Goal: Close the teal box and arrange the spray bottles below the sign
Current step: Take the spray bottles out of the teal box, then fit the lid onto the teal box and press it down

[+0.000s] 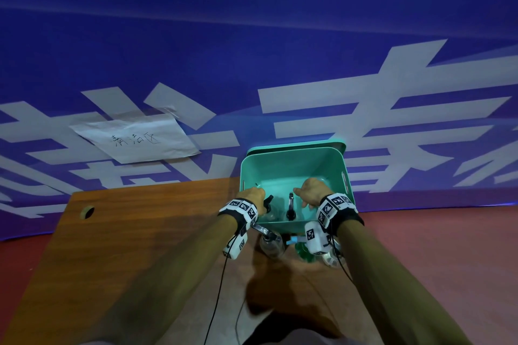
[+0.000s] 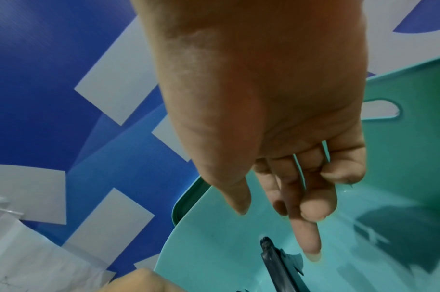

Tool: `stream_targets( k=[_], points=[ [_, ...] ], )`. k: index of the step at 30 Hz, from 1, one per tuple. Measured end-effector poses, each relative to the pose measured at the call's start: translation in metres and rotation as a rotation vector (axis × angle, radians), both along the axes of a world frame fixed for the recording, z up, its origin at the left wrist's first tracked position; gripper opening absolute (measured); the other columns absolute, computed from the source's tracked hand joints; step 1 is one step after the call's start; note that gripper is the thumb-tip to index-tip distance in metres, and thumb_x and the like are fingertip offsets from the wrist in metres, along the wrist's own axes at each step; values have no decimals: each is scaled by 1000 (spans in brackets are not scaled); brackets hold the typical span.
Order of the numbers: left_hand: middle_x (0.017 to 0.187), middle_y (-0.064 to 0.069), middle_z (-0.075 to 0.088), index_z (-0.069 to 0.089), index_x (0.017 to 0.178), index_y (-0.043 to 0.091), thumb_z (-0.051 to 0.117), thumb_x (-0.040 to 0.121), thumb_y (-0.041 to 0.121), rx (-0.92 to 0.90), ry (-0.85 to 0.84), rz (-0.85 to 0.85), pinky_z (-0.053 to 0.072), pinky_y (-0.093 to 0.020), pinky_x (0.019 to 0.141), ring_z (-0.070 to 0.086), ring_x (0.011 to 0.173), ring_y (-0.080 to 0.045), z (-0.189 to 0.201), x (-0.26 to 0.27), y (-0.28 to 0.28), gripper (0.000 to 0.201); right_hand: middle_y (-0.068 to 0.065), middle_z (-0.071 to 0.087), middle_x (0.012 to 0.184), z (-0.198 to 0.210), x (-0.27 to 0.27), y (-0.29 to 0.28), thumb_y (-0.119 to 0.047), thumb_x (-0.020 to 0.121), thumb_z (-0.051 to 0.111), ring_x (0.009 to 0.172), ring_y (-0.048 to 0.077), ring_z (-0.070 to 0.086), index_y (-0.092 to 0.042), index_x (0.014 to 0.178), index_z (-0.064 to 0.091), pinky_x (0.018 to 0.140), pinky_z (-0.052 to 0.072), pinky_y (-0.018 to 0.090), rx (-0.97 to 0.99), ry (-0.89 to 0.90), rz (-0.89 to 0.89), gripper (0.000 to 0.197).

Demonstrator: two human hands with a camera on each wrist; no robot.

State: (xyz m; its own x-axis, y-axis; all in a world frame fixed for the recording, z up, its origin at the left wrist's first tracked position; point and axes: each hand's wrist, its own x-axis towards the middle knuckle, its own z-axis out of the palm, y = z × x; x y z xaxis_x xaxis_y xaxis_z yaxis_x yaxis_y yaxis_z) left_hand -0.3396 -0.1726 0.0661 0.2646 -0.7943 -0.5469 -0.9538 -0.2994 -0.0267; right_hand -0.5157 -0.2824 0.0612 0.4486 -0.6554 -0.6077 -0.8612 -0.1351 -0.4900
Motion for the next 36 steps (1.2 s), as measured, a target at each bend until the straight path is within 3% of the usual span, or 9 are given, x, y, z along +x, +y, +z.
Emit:
stream_targets(
  k=[3, 10, 13, 16, 18, 22, 26, 30, 36],
  points=[
    [91, -6, 64, 58, 91, 13, 64, 94, 40, -51, 24, 56, 56, -35, 71, 68, 87, -30, 2, 7, -2, 27, 10, 77, 82, 8, 2, -11, -41, 101, 54, 66, 21, 68, -3, 94, 74, 71, 60, 34, -31, -20, -49, 43],
    [103, -10, 73, 63, 117, 14, 56, 98, 35, -372, 171, 323, 55, -37, 82, 67, 97, -31, 23, 45, -22, 29, 22, 74, 86, 23, -3, -68, -30, 97, 57, 72, 36, 71, 3, 80, 67, 73, 61, 45, -153, -290, -493, 39],
    [95, -7, 72, 56, 120, 17, 56, 98, 34, -456, 339, 531, 52, -34, 77, 69, 90, -28, 25, 63, -34, 28, 20, 71, 99, 28, -1, -86, -22, 100, 55, 63, 24, 65, -1, 102, 64, 49, 52, 29, 94, -580, -849, 24],
    [108, -11, 71, 53, 127, 7, 58, 99, 30, -557, 633, 827, 58, -38, 68, 70, 80, -24, 24, 70, -48, 36, 18, 63, 115, 34, 0, -98, -18, 104, 51, 77, 23, 68, -9, 126, 49, 56, 54, 28, 413, -821, -1091, 24],
    [112, -14, 67, 51, 134, 1, 57, 102, 24, -605, 790, 991, 54, -32, 55, 68, 74, -21, 23, 71, -55, 39, 20, 68, 113, 26, 1, -107, -17, 103, 51, 67, 21, 70, -6, 132, 47, 51, 56, 27, 494, -854, -1163, 31],
    [125, -16, 65, 53, 134, 0, 55, 104, 21, -601, 966, 1081, 59, -32, 66, 71, 92, -29, 19, 72, -62, 37, 12, 71, 72, 15, 8, -113, -14, 101, 55, 46, 14, 62, 2, 127, 56, 39, 48, 19, 471, -801, -1233, 31],
    [131, -17, 64, 52, 130, 2, 54, 104, 21, -590, 1044, 1070, 59, -36, 73, 71, 95, -32, 20, 71, -65, 32, 10, 67, 75, 15, 17, -115, -7, 96, 63, 49, 11, 57, -1, 96, 63, 39, 45, 18, 419, -790, -1253, 6],
    [134, -19, 63, 44, 141, 4, 53, 105, 22, -589, 1059, 1066, 59, -32, 64, 72, 83, -26, 19, 72, -65, 41, 10, 65, 69, 8, 24, -115, 0, 93, 63, 48, 13, 50, -3, 71, 62, 45, 42, 25, 257, -768, -1232, 22],
    [129, -22, 64, 46, 133, 3, 53, 105, 25, -638, 1028, 1110, 57, -27, 53, 70, 74, -23, 20, 75, -58, 36, 9, 69, 76, 16, 23, -102, -11, 95, 65, 53, 10, 53, -2, 94, 63, 51, 41, 21, 56, -865, -1148, 9]
  ],
)
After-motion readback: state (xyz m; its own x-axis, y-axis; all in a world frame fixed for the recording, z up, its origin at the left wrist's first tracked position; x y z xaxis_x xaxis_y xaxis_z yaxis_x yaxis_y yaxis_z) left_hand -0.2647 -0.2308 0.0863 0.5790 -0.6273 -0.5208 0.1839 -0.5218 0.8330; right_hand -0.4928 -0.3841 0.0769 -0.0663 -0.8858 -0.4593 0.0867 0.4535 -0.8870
